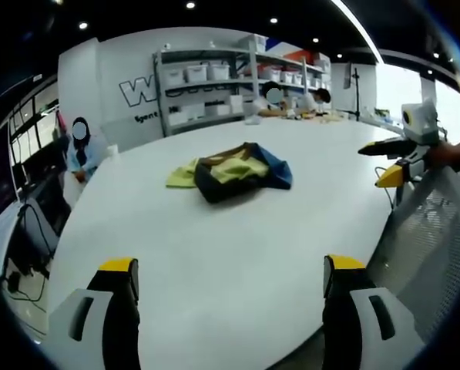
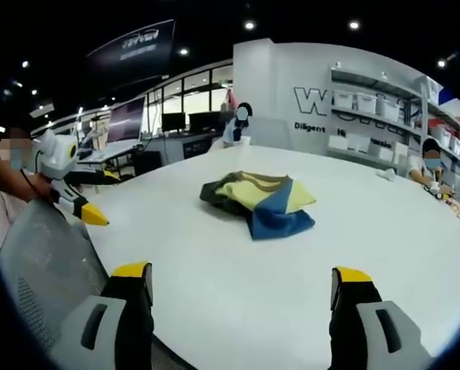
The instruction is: Fold the garment on the visible template until the final outline fits inside the template.
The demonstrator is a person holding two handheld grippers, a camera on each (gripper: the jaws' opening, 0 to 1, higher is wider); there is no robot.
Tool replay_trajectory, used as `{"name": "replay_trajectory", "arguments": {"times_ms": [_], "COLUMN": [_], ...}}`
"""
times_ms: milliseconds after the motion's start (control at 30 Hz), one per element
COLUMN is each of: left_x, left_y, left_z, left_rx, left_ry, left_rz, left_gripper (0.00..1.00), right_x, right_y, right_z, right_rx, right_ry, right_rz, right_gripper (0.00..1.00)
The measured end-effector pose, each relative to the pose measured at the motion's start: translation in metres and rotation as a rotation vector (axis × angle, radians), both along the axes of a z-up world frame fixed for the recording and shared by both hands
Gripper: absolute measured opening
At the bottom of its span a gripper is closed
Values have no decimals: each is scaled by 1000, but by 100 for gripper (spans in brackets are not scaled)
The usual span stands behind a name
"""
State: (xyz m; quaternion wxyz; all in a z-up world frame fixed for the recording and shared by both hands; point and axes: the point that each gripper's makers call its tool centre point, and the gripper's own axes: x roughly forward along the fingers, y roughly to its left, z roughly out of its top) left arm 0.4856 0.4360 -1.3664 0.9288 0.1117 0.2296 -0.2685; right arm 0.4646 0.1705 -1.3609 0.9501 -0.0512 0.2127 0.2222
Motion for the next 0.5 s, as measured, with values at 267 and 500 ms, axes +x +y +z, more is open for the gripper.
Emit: {"name": "replay_trajectory", "arguments": {"times_ms": [267,500], "left_x": [-1,0], "left_y": [-3,-2], "left_z": [0,1], "left_rx": [-11,-19], "left_ry": [5,2], "left_rz": [-11,2], "left_gripper": [99,99], "right_x": [-1,-3], "right_y": [-1,-3], "right_z": [-1,-8], "right_rx": [-15,-35], "right_ry": [3,33], "right_rz": [3,5], "right_gripper": [93,93]}}
